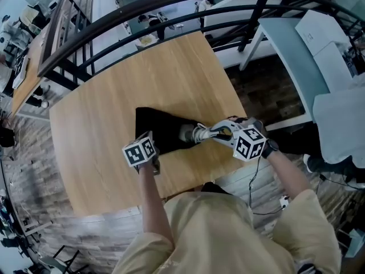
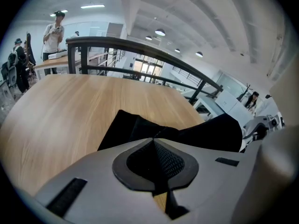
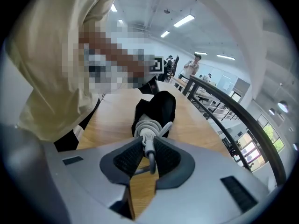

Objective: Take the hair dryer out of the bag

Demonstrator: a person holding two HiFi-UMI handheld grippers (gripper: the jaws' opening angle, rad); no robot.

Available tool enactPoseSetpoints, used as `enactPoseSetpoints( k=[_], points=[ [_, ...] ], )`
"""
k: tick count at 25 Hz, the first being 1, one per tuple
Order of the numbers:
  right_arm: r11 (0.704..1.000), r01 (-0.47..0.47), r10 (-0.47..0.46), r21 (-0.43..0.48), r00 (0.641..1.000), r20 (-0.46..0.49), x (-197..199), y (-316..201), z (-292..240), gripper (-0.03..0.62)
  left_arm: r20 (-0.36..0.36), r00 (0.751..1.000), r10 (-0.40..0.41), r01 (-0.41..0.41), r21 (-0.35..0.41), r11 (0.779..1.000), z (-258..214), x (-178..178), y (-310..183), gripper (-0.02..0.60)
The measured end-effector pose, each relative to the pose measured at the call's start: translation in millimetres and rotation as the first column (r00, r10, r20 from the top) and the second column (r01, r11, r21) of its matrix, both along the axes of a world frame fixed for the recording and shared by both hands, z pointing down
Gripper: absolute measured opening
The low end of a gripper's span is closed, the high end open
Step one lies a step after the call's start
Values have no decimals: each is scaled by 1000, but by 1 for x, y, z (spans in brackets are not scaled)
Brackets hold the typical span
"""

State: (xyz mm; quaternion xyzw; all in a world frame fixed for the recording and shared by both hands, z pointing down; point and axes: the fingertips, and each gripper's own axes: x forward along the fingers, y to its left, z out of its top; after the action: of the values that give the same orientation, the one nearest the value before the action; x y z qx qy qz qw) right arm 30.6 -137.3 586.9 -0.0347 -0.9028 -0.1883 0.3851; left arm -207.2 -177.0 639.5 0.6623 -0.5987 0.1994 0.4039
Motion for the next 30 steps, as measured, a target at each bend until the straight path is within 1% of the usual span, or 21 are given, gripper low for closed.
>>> enactPoseSetpoints(
  k=[4,12,15,17,19,22,24,26,30],
  points=[
    [999,-40,40,5,999,19,15,1,-12,71,13,1000,13,-13,-15,1000,7,4,-5,14],
    [986,-165,165,22,986,41,51,-7,-30,69,17,999,44,-43,-25,999,18,16,-11,14],
    [976,-217,216,35,976,37,68,-10,-33,69,36,998,46,-45,-29,999,25,18,-11,14],
    [962,-269,267,45,963,34,82,-13,-31,69,38,998,41,-40,-27,999,26,17,-9,14],
    [940,-337,336,49,941,34,95,-16,-26,69,35,999,39,-38,-22,999,25,15,-7,14],
    [891,-450,448,55,893,47,111,-19,-16,69,31,999,43,-43,-14,999,20,17,-4,14],
    [847,-527,523,67,850,65,120,-21,-9,69,29,998,50,-50,-8,999,17,22,-2,14],
    [797,-600,594,64,799,92,124,-23,-3,69,30,998,56,-56,1,998,15,27,-2,14],
    [720,-692,683,51,720,125,115,-16,15,69,29,997,70,-71,18,997,12,38,4,15]
  ],
)
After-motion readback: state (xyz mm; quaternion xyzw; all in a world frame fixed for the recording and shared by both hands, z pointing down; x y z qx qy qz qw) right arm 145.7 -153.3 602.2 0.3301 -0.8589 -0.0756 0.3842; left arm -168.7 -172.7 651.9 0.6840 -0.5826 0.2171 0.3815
